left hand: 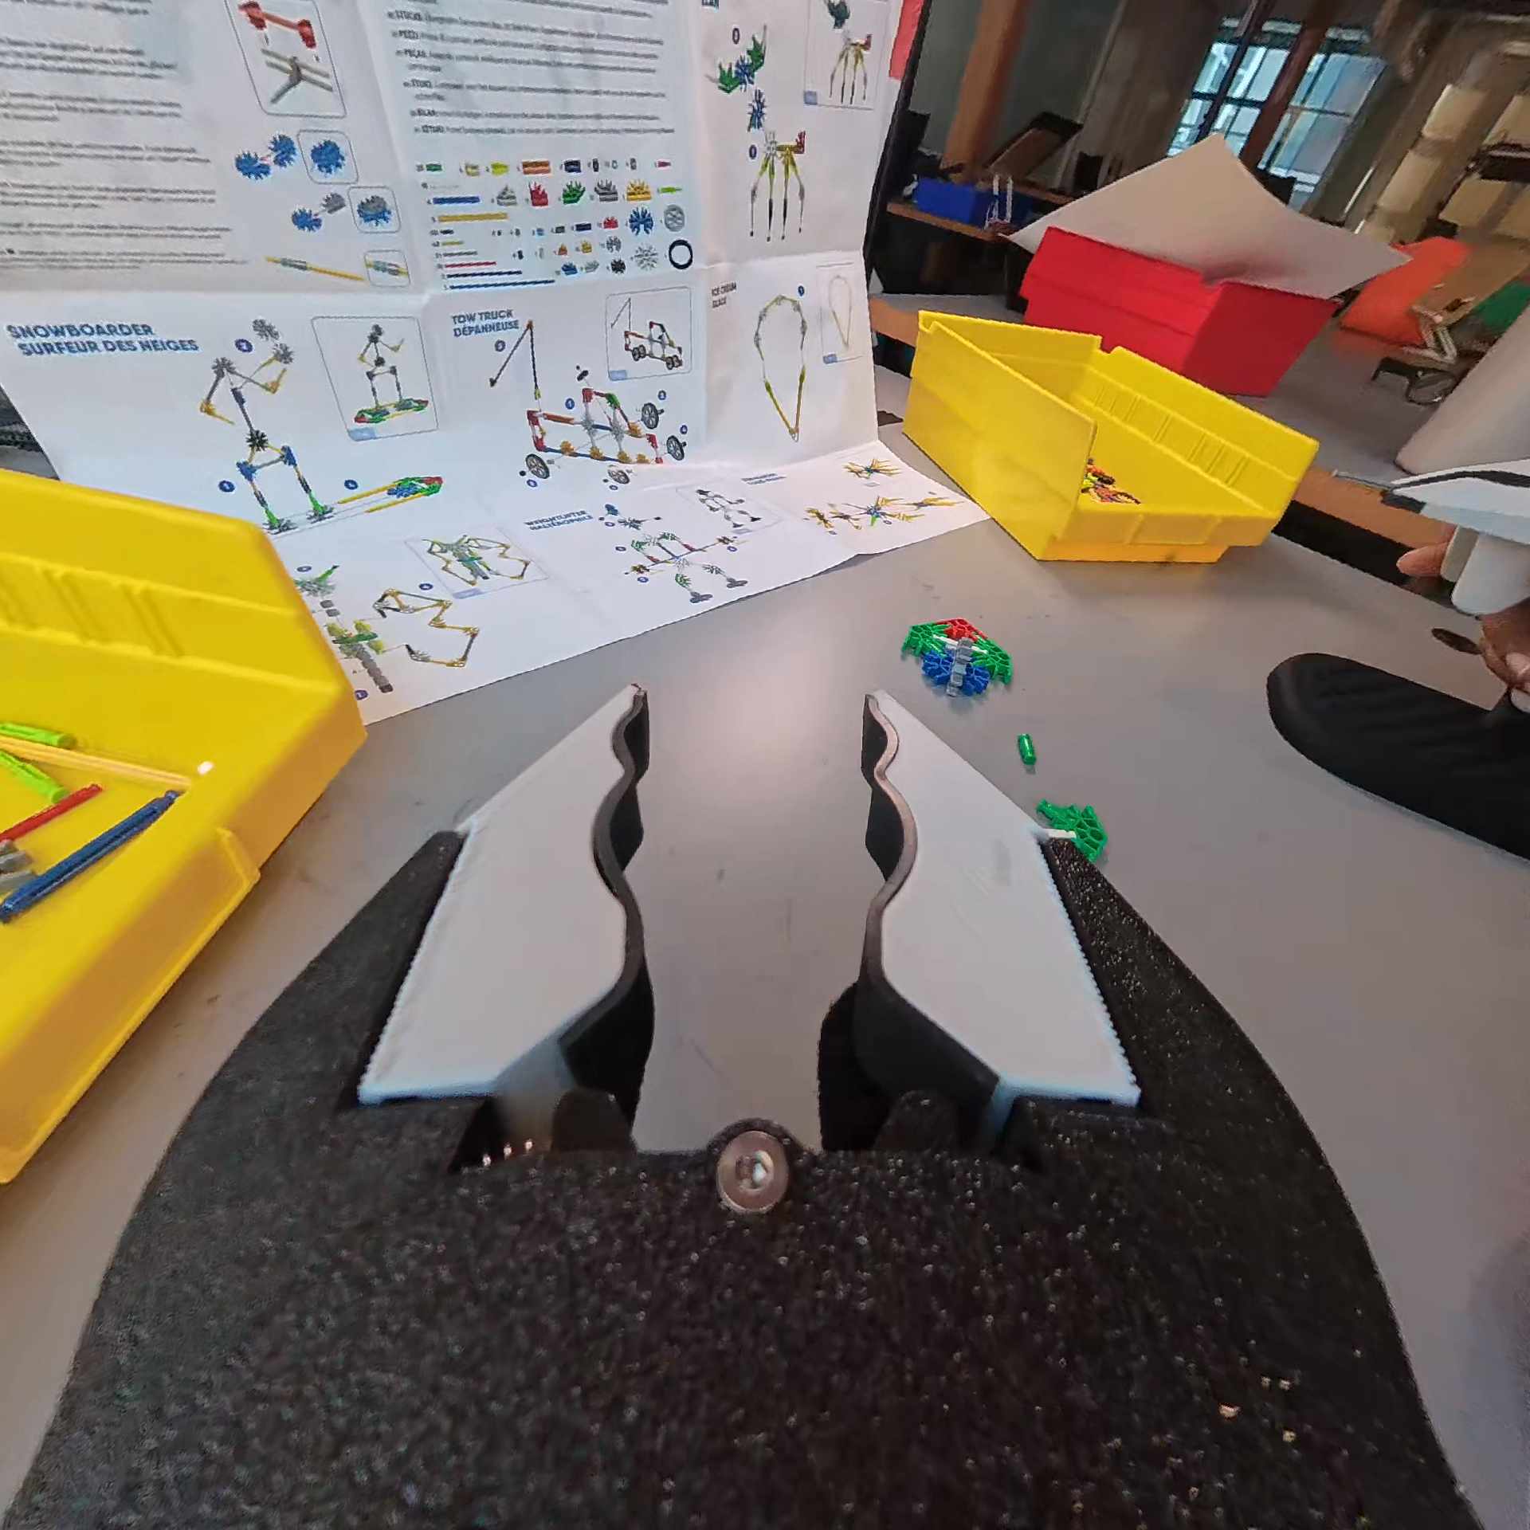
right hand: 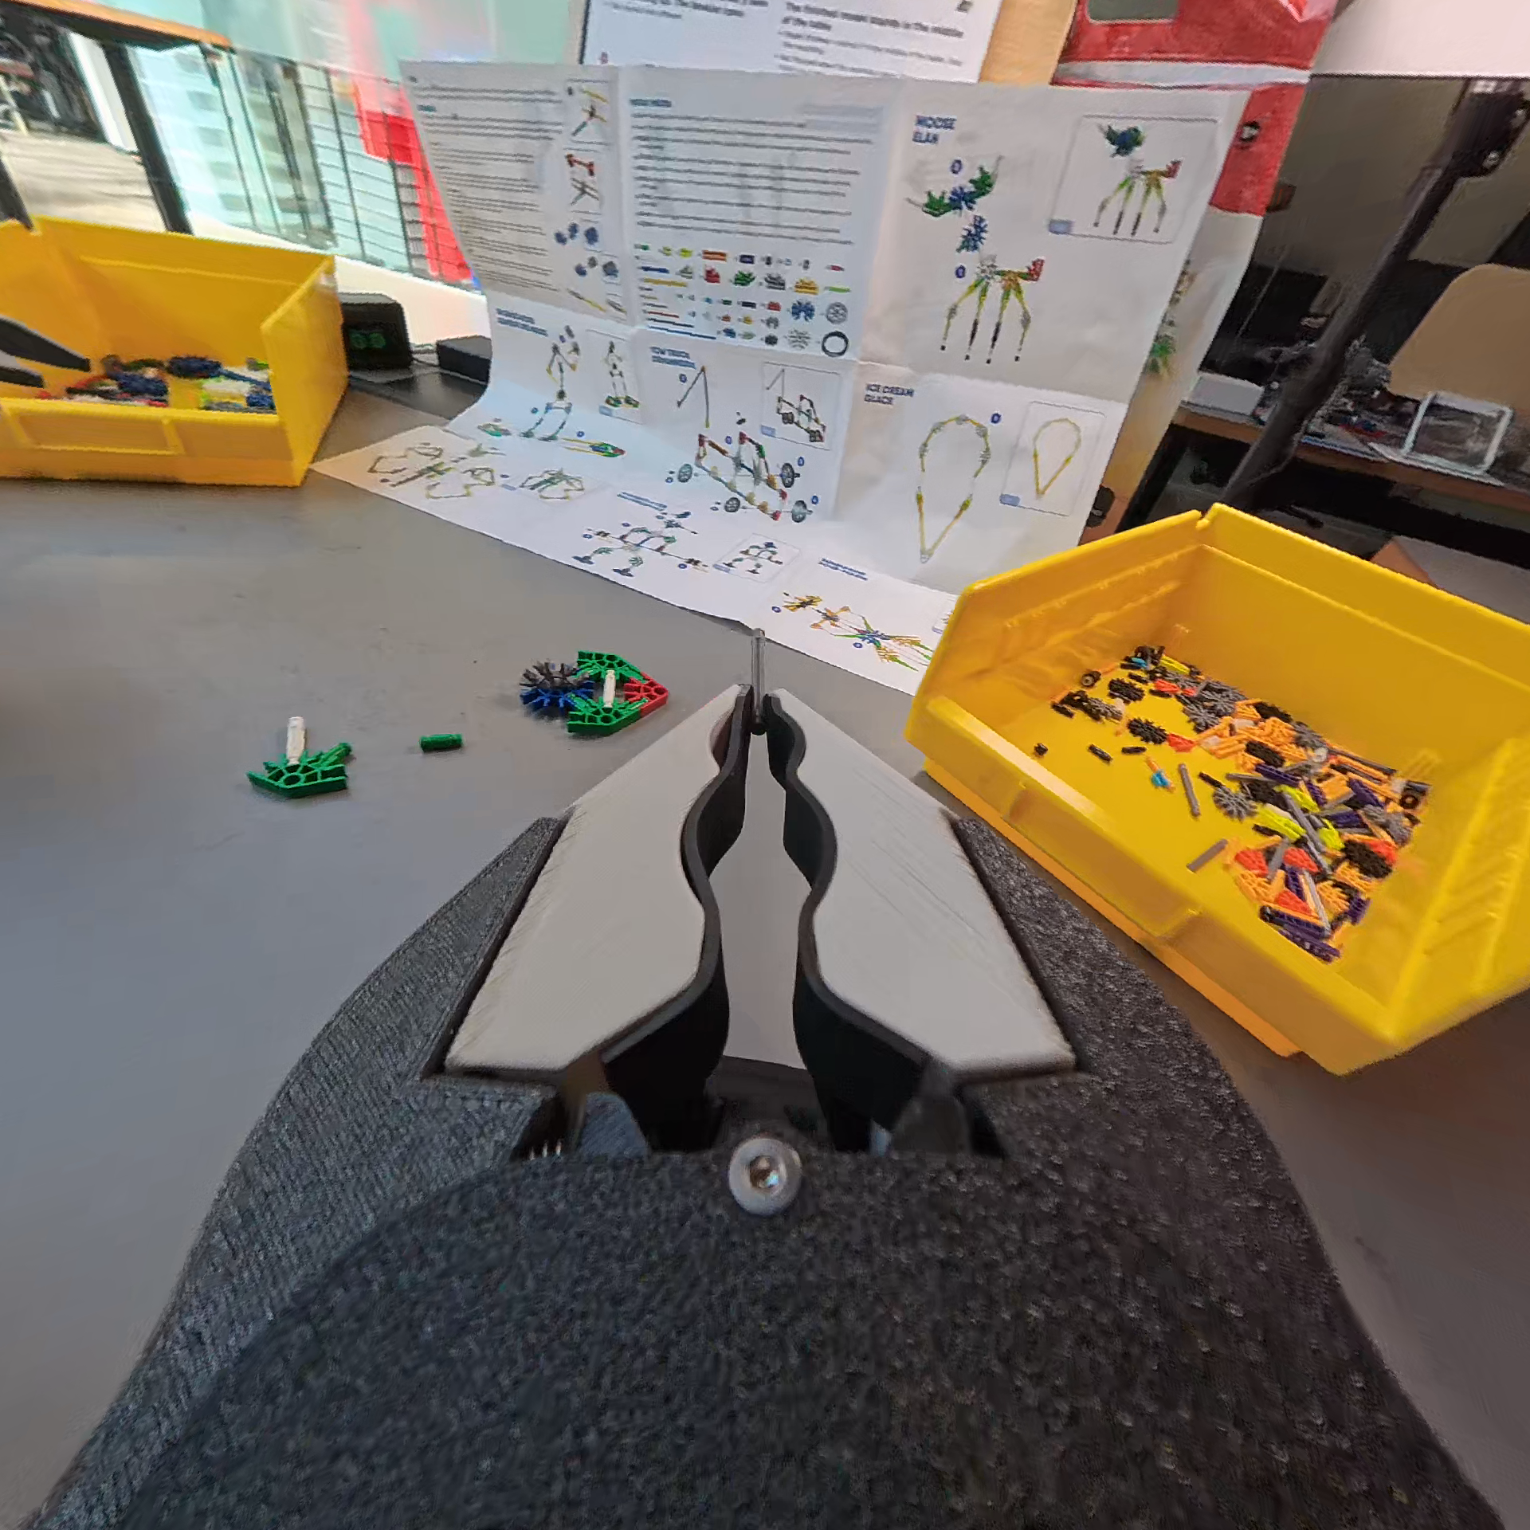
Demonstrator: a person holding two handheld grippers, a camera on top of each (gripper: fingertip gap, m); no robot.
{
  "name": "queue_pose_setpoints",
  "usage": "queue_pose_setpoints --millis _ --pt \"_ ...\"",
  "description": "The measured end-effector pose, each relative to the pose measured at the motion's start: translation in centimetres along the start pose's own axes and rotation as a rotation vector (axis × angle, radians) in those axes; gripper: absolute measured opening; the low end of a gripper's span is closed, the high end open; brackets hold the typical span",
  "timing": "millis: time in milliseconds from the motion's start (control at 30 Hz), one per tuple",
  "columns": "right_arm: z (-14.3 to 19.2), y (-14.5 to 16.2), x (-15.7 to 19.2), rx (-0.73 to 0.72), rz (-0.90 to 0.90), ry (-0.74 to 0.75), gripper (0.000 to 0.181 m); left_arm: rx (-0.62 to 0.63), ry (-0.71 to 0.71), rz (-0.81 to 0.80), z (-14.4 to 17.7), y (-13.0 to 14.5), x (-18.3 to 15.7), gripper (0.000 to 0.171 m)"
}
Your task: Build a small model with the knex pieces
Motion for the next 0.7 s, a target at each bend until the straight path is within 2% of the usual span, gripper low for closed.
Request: queue_pose_setpoints --millis 167,500,700 --pt "-0.3 -0.3 -2.0 0.000 -0.022 0.073 0.002 0.025 0.029 0.010 -0.8 0.8 0.5 0.054" --pt "-1.6 0.0 -3.5 0.042 -0.025 0.160 0.002 0.038 0.023 0.034 -1.2 2.0 1.2 0.052" --pt "-3.4 -1.3 -8.2 0.080 -0.033 0.291 0.001 -0.002 -0.010 0.018 -0.6 1.6 1.3 0.052"
Point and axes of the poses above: each gripper's, where its closed fingertips meet, z back along the fingers, y out of its underside, x = y × z across the jaws, the point moved 5 cm from there along z, back along the fingers, and after that the axes turned 7 degrees about y, right-handed, at the moved point
